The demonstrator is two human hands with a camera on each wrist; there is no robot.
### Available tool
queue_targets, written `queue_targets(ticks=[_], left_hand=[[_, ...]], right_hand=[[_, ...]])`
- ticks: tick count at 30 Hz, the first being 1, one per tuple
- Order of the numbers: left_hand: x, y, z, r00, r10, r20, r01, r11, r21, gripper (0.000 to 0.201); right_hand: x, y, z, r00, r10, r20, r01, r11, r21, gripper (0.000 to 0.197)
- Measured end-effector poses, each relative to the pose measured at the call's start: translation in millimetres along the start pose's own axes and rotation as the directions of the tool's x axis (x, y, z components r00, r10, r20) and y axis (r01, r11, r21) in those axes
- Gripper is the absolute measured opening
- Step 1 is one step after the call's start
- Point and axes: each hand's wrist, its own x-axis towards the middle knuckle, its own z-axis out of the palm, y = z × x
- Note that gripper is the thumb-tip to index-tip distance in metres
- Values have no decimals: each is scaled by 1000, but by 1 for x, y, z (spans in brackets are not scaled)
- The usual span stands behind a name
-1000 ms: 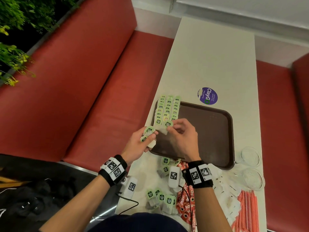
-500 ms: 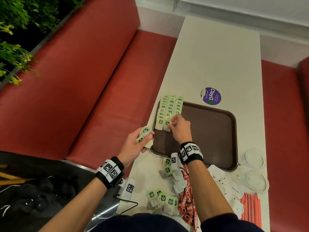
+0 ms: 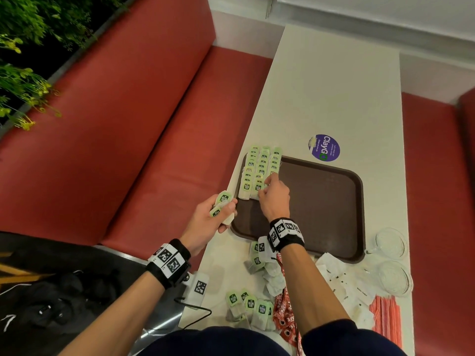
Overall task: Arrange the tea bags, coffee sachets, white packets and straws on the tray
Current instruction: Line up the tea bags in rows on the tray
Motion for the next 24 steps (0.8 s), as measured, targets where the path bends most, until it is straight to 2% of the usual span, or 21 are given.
queue_targets(ticks=[2, 4, 6, 8, 10, 12, 21, 24], left_hand=[[1, -1, 1, 1000, 5, 4, -5, 1000, -11, 31], [2, -1, 2, 1000, 0, -1, -1, 1000, -27, 33], [4, -2, 3, 1000, -5, -1, 5, 999, -31, 35], [5, -2, 5, 1000, 1, 17, -1, 1000, -18, 33], [4, 0, 8, 999, 1, 42, -1, 1000, -6, 30], [3, 1, 11, 998, -18, 55, 17, 1000, 8, 31], [1, 2, 23, 996, -20, 87, 19, 1000, 13, 26], [2, 2, 24, 995, -12, 96, 10, 1000, 26, 25]], right_hand=[[-3, -5, -5, 998, -31, -46, 33, 998, 44, 23], [-11, -15, -14, 994, -72, -76, 84, 981, 176, 15], [-27, -30, -29, 993, -116, -14, 114, 926, 360, 7], [-44, -42, -44, 970, -211, 121, 129, 868, 479, 8], [-57, -47, -52, 929, -305, 208, 170, 854, 492, 7], [-62, -46, -55, 915, -349, 201, 226, 858, 460, 5], [-73, -31, -59, 957, -277, 92, 176, 799, 575, 9], [-76, -26, -59, 961, -255, 104, 144, 787, 600, 10]])
